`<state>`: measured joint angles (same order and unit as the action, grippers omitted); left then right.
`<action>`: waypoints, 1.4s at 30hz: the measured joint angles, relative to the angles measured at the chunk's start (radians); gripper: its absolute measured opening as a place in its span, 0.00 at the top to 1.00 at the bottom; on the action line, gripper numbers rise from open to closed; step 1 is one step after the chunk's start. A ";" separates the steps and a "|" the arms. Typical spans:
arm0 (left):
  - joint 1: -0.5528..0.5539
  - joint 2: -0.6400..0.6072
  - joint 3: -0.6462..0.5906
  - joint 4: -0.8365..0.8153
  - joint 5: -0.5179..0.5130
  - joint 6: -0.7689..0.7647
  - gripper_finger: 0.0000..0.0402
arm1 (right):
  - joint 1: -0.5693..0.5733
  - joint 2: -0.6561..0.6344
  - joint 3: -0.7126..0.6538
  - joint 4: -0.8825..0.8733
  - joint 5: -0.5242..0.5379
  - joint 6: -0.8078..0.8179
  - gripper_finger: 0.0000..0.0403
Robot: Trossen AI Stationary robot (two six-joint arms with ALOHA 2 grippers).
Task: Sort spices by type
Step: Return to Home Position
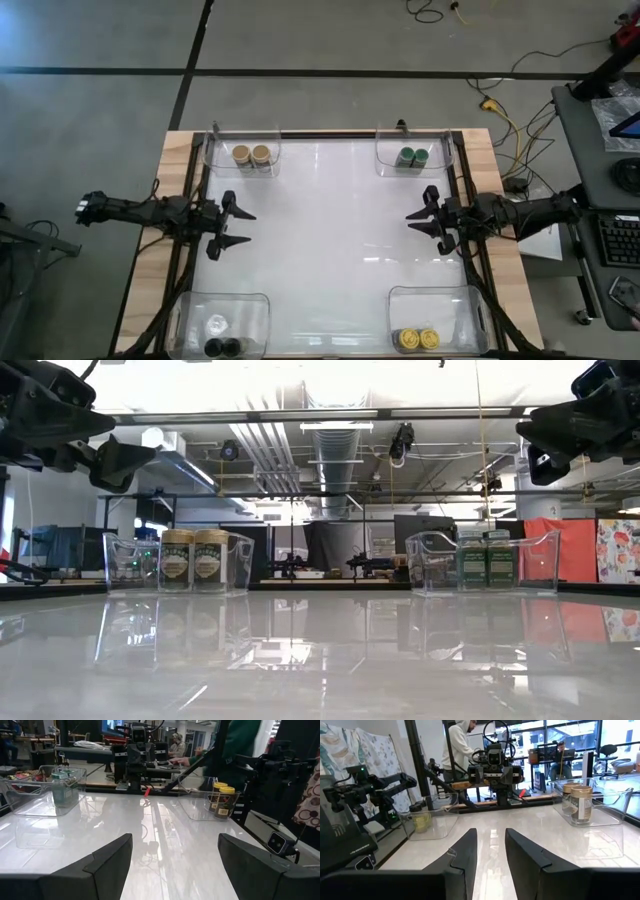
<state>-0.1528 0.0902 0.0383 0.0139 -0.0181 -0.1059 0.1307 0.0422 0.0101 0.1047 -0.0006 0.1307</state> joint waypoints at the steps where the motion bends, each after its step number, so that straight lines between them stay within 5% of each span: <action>1: 0.000 0.000 0.000 0.000 0.000 0.000 0.30 | 0.000 0.000 0.000 0.000 0.000 0.000 0.77; 17: 0.000 0.000 0.000 0.000 0.000 0.000 0.30 | 0.000 0.000 0.000 0.000 0.000 0.000 0.84; 42: 0.000 0.000 0.000 0.000 0.000 0.000 0.30 | 0.000 0.000 0.000 0.000 0.000 0.000 0.80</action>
<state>-0.1528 0.0902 0.0383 0.0137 -0.0183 -0.1062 0.1307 0.0422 0.0101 0.1051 -0.0007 0.1307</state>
